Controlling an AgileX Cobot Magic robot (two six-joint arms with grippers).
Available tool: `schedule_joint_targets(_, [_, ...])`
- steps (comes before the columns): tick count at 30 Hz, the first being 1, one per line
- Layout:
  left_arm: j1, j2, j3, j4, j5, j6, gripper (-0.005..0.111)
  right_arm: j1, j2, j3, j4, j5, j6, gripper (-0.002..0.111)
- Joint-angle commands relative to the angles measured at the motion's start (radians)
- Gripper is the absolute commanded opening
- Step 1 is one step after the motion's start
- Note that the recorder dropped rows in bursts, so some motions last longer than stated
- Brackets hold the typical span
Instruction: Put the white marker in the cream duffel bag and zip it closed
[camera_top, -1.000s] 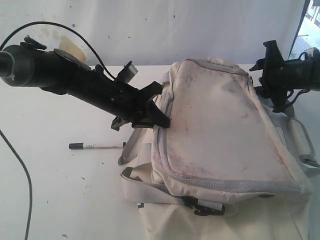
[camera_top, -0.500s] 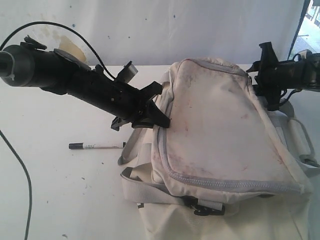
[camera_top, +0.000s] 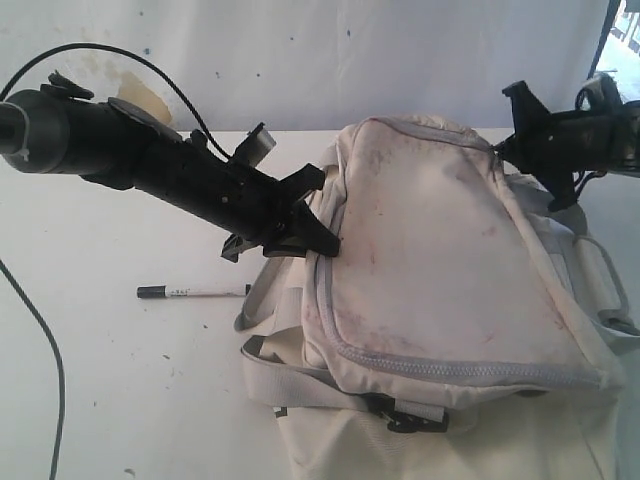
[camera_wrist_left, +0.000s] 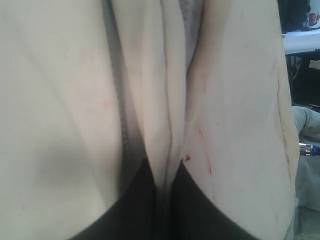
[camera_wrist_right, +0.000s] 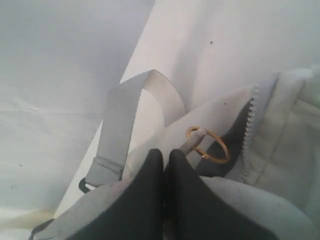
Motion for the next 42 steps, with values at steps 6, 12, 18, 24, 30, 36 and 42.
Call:
schedule_joint_targets(6, [0.003,-0.015,0.005,0.011,0.005,-0.003,0.000,0.001,-0.103,-0.003,-0.003,0.071,-0.571,0.000])
schedule_joint_targets(12, [0.003,-0.015,0.005,0.011,0.005,-0.003,0.000,0.001,-0.125,-0.003,-0.003,0.289,-1.170,0.000])
schedule_joint_targets(18, [0.003,-0.015,0.005,0.011,0.005,-0.003,0.000,0.001,-0.125,-0.003,-0.074,0.462,-1.374,0.000])
schedule_joint_targets(24, [0.003,-0.015,0.005,0.011,0.005,-0.003,0.000,0.001,-0.125,-0.003,-0.428,0.501,-1.374,0.000])
schedule_joint_targets(30, [0.003,-0.015,0.005,0.011,0.001,-0.010,0.000,0.001,-0.125,-0.003,-0.544,0.519,-1.374,0.000])
schedule_joint_targets(36, [0.003,-0.015,0.005,0.011,0.001,-0.010,0.000,0.001,-0.125,-0.005,-0.370,0.475,-1.374,0.000])
schedule_joint_targets(42, [0.003,-0.015,0.005,0.011,0.010,-0.010,0.000,0.001,-0.125,-0.039,-0.200,0.484,-1.374,0.000])
